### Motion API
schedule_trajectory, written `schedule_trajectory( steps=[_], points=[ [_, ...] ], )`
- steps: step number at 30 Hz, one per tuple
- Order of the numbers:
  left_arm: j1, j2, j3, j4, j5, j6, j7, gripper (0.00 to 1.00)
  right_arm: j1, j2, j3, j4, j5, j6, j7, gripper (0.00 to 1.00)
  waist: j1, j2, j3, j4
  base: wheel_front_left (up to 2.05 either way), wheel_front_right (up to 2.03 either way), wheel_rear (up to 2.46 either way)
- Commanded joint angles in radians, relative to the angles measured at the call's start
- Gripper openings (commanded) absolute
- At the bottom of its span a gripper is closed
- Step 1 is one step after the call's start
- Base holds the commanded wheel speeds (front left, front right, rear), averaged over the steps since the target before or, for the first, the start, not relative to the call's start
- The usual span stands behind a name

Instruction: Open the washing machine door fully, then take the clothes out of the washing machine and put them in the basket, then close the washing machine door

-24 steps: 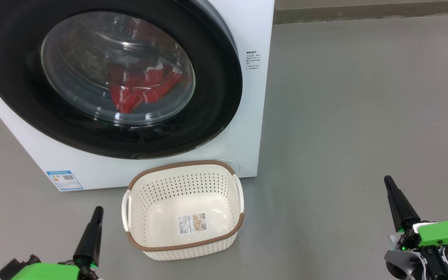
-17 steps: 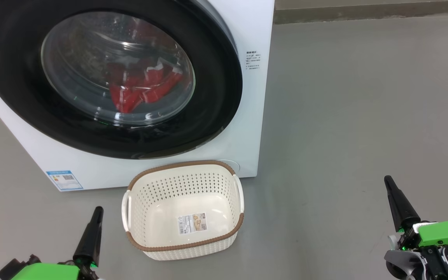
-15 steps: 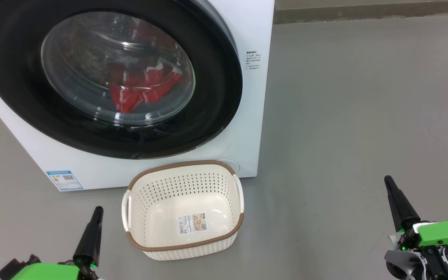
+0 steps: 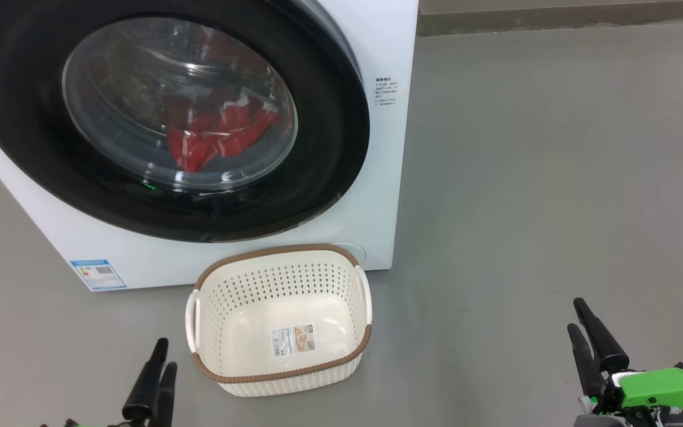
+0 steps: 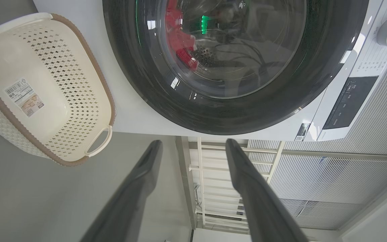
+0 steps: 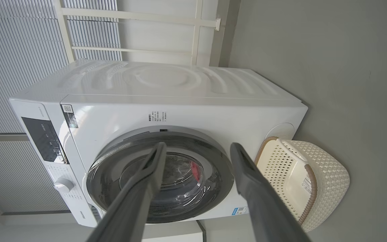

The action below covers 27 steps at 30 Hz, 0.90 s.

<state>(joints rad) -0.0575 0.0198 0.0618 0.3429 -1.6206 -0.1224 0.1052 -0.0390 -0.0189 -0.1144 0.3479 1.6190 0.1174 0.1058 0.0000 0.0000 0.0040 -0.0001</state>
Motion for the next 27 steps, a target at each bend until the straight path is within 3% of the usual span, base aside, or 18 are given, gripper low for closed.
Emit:
schedule_trajectory(
  steps=[1,6,10,27],
  points=[
    [-0.025,0.009,0.0,-0.02,0.002,-0.001,-0.002,1.0,-0.027,-0.01,0.002,-0.022,-0.003,0.001,-0.004,1.0,0.0002,0.0,0.001,0.0,0.0,0.0,0.0],
    [-0.038,0.01,-0.012,-0.014,0.007,-0.001,-0.01,1.0,-0.039,-0.011,0.013,-0.017,-0.011,0.001,-0.017,1.0,0.0023,0.0,-0.002,0.0,0.0,0.0,0.0],
    [-0.049,0.013,-0.025,-0.012,0.019,-0.001,-0.02,1.0,-0.05,-0.014,0.026,-0.011,-0.023,0.002,-0.03,1.0,0.0002,0.0,0.0,0.0,0.0,0.0,0.0],
    [-0.11,0.037,-0.094,0.01,0.191,-0.002,-0.086,1.0,-0.106,-0.027,0.083,0.031,-0.182,0.004,-0.086,1.0,0.0,0.0,0.002,-0.003,0.0,0.0,0.0]
  ],
)
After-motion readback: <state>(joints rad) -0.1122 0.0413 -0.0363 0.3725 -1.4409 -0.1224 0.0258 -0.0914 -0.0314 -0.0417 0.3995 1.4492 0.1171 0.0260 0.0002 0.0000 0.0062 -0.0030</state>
